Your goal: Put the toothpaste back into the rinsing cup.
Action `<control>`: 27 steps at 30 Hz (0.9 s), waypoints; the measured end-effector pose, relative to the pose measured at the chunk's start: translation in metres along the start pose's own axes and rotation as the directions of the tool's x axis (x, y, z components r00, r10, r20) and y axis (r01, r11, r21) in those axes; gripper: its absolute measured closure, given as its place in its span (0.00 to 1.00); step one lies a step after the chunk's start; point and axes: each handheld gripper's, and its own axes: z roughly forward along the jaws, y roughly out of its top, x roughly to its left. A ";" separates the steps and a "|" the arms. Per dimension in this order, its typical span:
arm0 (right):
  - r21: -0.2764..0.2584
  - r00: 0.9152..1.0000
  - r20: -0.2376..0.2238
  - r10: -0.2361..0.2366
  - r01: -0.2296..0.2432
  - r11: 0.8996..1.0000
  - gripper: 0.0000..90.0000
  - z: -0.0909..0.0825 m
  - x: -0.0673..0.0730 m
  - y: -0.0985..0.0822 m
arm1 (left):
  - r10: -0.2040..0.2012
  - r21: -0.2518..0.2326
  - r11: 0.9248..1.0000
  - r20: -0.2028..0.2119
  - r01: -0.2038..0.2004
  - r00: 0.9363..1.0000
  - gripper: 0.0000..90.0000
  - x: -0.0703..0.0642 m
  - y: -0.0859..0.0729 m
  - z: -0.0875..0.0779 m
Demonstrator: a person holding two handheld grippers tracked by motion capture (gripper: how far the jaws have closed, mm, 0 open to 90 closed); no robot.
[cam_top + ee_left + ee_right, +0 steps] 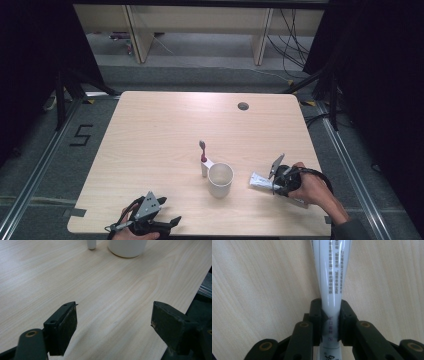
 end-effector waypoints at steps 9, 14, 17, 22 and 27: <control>0.064 1.000 -0.003 0.019 -0.018 0.998 0.85 0.002 -0.001 0.005 | -0.009 -0.004 1.000 -0.002 0.009 1.000 0.23 -0.001 0.000 0.000; 0.078 1.000 -0.019 -0.017 0.018 0.997 0.85 0.004 -0.005 0.008 | -0.003 0.002 1.000 0.001 0.003 1.000 0.23 -0.001 0.000 0.000; 0.080 0.999 -0.028 -0.045 0.047 0.996 0.85 0.006 -0.008 0.009 | 0.010 0.005 1.000 -0.002 -0.010 1.000 0.23 0.000 0.000 0.000; 0.120 0.999 -0.030 -0.025 0.028 0.992 0.85 0.006 -0.006 0.013 | 0.008 0.003 1.000 -0.002 -0.008 1.000 0.23 0.000 0.000 0.000; 0.132 0.999 -0.034 -0.037 0.042 0.990 0.85 0.007 -0.008 0.015 | 0.020 0.007 1.000 -0.004 -0.020 1.000 0.23 0.001 0.000 0.000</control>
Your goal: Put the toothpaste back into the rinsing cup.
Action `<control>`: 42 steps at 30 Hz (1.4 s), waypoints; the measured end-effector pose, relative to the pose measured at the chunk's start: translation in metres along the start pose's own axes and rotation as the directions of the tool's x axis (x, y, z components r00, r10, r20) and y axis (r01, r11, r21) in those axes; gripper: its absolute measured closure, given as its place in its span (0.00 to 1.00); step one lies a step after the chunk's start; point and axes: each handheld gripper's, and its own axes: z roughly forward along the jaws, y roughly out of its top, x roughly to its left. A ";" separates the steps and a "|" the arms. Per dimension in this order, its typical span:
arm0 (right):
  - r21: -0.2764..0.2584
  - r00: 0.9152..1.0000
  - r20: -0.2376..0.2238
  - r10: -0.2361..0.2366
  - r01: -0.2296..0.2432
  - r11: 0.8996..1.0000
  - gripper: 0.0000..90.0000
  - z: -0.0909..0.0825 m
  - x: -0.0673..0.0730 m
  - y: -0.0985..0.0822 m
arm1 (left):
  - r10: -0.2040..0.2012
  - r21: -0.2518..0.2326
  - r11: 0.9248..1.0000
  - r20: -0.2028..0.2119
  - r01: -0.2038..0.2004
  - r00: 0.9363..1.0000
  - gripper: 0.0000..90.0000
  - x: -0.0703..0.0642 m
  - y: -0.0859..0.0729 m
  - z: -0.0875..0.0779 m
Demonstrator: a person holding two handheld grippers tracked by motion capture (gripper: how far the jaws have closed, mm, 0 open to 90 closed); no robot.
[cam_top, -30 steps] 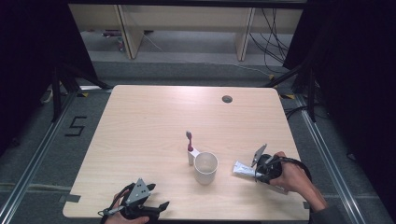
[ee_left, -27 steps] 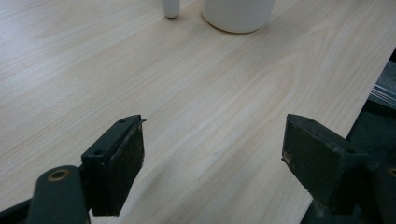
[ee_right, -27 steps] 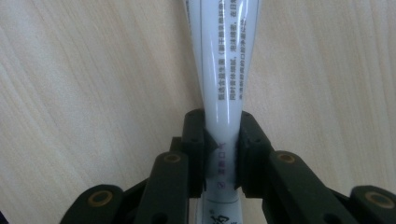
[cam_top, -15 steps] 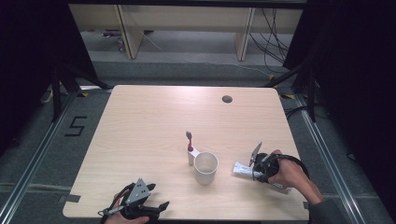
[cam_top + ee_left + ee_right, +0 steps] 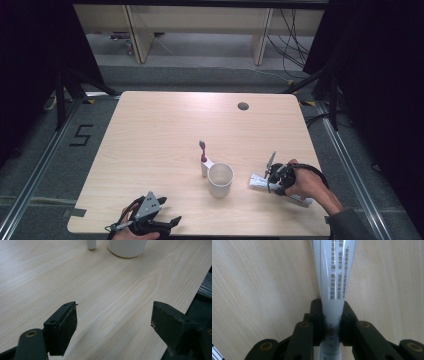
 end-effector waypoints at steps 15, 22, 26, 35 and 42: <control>-0.036 0.999 0.012 0.041 -0.041 0.999 0.86 -0.005 0.002 -0.005 | -0.027 -0.011 1.000 0.005 0.027 1.000 0.23 -0.002 0.000 0.001; -0.189 0.996 0.008 0.088 -0.085 0.978 0.86 -0.026 -0.001 -0.015 | -0.008 0.005 1.000 0.001 0.008 1.000 0.23 -0.001 0.000 0.000; -0.291 0.992 0.008 0.123 -0.115 0.950 0.86 -0.035 -0.005 -0.023 | -0.031 -0.018 0.999 0.004 0.031 1.000 0.23 -0.002 0.000 0.001; -0.475 0.982 0.019 0.186 -0.155 0.866 0.86 -0.049 -0.013 -0.028 | -0.009 0.002 1.000 0.005 0.009 1.000 0.23 0.000 0.000 0.000; -0.601 0.972 0.008 0.236 -0.184 0.778 0.86 -0.055 -0.015 -0.025 | -0.012 0.000 1.000 0.003 0.012 1.000 0.23 0.000 0.000 0.000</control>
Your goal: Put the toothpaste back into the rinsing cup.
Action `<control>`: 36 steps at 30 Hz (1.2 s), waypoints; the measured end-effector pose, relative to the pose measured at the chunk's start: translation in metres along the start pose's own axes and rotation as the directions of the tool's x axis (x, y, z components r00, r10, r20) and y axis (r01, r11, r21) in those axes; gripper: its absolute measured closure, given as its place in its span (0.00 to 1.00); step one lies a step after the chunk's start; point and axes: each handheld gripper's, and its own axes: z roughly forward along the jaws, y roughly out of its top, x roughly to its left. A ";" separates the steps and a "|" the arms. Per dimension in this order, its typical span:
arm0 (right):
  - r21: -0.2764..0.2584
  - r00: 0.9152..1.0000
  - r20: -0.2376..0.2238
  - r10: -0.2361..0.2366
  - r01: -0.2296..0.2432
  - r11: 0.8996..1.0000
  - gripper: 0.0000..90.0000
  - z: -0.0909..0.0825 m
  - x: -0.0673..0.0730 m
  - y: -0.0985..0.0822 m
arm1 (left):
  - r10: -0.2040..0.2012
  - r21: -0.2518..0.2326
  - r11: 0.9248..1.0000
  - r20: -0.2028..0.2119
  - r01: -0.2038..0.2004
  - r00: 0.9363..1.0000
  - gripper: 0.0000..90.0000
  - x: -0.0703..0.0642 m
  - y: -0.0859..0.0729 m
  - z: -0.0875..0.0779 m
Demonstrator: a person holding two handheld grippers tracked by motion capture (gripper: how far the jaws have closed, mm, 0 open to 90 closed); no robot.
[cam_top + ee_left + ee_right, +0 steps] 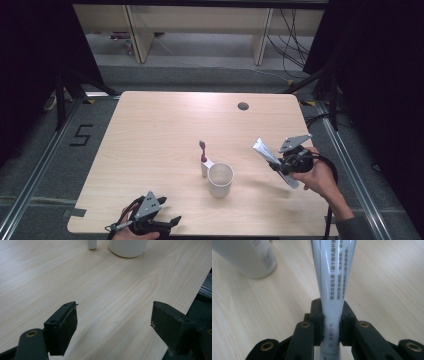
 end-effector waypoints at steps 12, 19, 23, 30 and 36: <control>-0.233 0.998 -0.042 0.049 -0.058 0.971 0.86 0.004 0.014 0.021 | 0.015 0.007 1.000 -0.012 -0.015 1.000 0.23 0.000 0.000 -0.002; -0.307 0.997 -0.061 0.047 -0.063 0.950 0.86 0.004 0.021 0.038 | -0.012 -0.016 1.000 -0.002 0.012 1.000 0.23 -0.002 0.000 -0.001; -0.377 0.996 -0.081 0.036 -0.065 0.924 0.86 0.006 0.026 0.049 | 0.007 0.003 1.000 0.001 -0.007 1.000 0.23 -0.001 0.001 -0.003; -0.465 0.988 -0.150 0.043 -0.109 0.878 0.86 0.007 0.039 0.065 | -0.001 -0.019 1.000 -0.002 0.001 1.000 0.23 -0.001 0.001 -0.002; -0.498 0.971 -0.230 0.066 -0.175 0.849 0.86 0.011 0.051 0.075 | 0.000 -0.014 1.000 -0.001 0.000 1.000 0.23 -0.001 0.002 -0.002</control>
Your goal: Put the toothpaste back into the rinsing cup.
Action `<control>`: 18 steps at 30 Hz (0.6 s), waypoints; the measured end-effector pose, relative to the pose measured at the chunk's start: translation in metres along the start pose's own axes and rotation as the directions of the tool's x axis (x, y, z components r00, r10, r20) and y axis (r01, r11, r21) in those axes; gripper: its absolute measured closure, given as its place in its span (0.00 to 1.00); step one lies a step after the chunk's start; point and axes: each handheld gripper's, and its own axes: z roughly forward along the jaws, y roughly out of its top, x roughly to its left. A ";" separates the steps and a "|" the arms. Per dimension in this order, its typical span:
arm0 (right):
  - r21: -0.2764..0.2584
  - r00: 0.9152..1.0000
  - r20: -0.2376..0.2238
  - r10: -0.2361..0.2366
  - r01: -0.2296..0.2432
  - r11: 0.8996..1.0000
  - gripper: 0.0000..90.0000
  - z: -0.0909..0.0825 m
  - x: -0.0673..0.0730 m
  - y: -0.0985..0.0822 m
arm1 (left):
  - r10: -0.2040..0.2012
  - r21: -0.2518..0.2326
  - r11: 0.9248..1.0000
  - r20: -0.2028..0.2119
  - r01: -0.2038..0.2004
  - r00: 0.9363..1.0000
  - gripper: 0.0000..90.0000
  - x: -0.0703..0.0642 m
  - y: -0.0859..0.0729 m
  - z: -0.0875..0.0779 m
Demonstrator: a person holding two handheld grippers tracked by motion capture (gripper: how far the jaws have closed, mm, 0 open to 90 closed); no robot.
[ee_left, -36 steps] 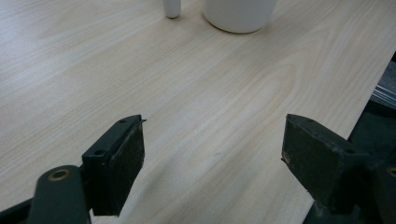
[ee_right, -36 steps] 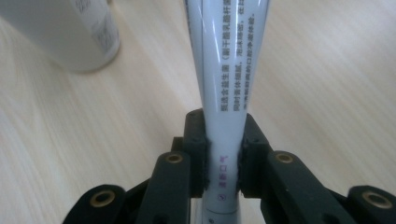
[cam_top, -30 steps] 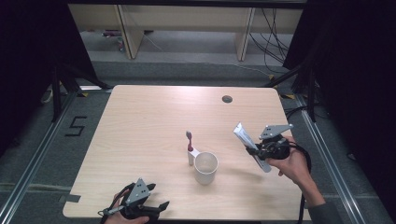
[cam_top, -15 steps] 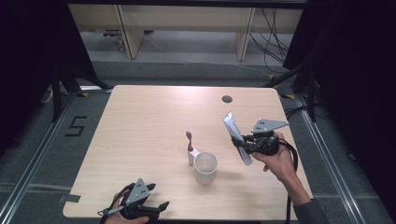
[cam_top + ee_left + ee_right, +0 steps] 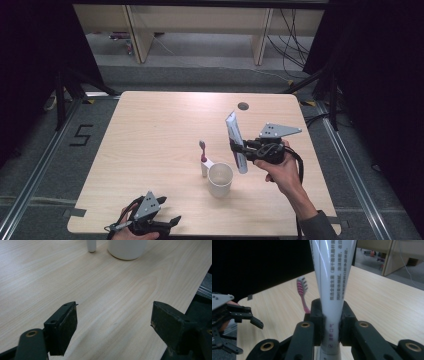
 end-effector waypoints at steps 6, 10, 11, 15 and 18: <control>-0.025 1.000 -0.028 0.000 -0.001 1.000 0.86 0.006 0.005 0.003 | -0.007 0.000 1.000 -0.004 0.007 1.000 0.23 0.000 0.000 0.001; -0.036 0.999 -0.042 0.011 -0.013 0.999 0.86 0.010 0.008 0.004 | -0.005 -0.001 1.000 -0.002 0.005 1.000 0.23 0.000 0.000 0.000; -0.035 0.999 -0.044 0.020 -0.022 0.999 0.86 0.011 0.009 0.004 | -0.006 -0.001 1.000 -0.003 0.006 1.000 0.23 0.000 0.000 0.001; -0.052 0.998 -0.051 0.040 -0.043 0.998 0.86 0.016 0.013 0.003 | -0.002 -0.001 1.000 -0.002 0.002 1.000 0.23 0.000 0.000 0.000; -0.055 0.998 -0.060 0.033 -0.036 0.998 0.86 0.020 0.012 0.001 | 0.003 0.002 1.000 -0.003 -0.003 1.000 0.23 0.000 -0.001 0.000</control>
